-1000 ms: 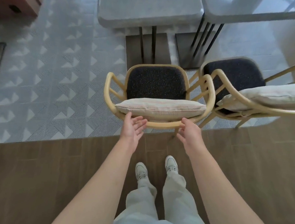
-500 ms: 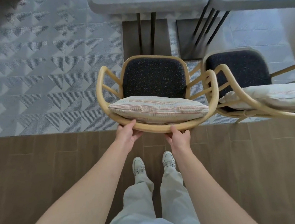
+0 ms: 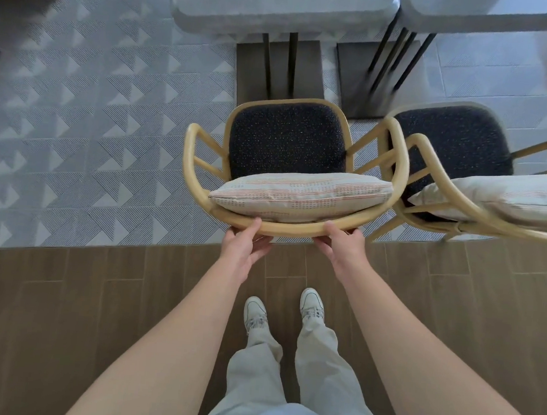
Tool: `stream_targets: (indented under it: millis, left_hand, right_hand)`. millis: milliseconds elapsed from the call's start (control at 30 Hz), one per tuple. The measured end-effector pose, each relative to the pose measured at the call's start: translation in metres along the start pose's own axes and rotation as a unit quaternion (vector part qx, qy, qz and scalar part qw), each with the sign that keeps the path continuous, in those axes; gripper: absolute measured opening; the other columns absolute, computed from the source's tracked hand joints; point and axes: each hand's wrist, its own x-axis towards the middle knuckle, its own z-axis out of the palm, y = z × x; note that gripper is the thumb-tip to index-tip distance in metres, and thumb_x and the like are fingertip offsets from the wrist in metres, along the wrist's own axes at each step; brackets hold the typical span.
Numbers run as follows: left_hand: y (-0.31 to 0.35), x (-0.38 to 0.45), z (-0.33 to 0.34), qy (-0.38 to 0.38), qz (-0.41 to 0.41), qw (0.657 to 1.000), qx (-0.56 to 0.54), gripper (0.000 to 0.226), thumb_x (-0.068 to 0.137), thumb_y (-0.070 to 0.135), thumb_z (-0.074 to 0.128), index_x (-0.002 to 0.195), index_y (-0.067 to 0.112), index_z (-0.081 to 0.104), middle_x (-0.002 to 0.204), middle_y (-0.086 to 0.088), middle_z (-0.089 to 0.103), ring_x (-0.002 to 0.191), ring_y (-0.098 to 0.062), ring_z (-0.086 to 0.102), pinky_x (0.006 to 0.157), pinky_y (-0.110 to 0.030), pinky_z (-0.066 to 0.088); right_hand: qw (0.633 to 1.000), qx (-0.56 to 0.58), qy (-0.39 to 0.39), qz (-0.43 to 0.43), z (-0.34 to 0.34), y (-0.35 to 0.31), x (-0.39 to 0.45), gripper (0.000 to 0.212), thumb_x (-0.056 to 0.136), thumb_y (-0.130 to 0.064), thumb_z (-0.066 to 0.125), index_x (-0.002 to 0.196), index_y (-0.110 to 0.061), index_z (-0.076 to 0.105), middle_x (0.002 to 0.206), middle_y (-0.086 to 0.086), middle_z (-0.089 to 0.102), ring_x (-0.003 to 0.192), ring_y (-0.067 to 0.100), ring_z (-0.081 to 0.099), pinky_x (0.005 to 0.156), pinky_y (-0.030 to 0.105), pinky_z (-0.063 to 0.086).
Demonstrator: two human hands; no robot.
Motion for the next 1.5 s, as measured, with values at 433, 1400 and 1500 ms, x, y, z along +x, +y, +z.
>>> stream_targets:
  millis: [433, 1400, 1500]
  left_hand:
    - [-0.008, -0.009, -0.010, -0.019, 0.008, 0.999, -0.026, 0.040, 0.097, 0.007, 0.063, 0.135, 0.007, 0.050, 0.127, -0.020, 0.066, 0.101, -0.032, 0.072, 0.069, -0.040, 0.064]
    - [-0.023, -0.034, -0.013, 0.081, 0.104, 0.986, 0.098, 0.037, 0.101, 0.030, 0.058, 0.133, 0.012, 0.056, 0.122, -0.009, 0.067, 0.106, -0.023, 0.069, 0.071, -0.033, 0.060]
    - [-0.029, -0.041, -0.004, 0.067, 0.100, 0.986, 0.113, 0.021, 0.102, 0.031, 0.056, 0.118, 0.017, 0.060, 0.122, -0.008, 0.066, 0.106, -0.021, 0.068, 0.075, -0.035, 0.061]
  right_hand:
    - [1.000, 0.029, 0.003, -0.002, -0.008, 0.015, -0.004, 0.052, 0.094, -0.003, 0.064, 0.140, -0.005, 0.041, 0.130, 0.014, 0.058, 0.105, 0.025, 0.067, 0.089, 0.041, 0.060]
    - [0.992, -0.097, 0.050, -0.063, -0.032, -0.005, -0.033, 0.047, 0.101, 0.002, 0.046, 0.148, -0.007, 0.043, 0.139, 0.008, 0.054, 0.127, 0.023, 0.056, 0.105, 0.044, 0.051]
    - [0.990, -0.110, 0.042, -0.076, -0.035, -0.005, -0.040, 0.049, 0.103, -0.006, 0.050, 0.151, -0.007, 0.038, 0.141, 0.008, 0.053, 0.128, 0.022, 0.054, 0.106, 0.043, 0.050]
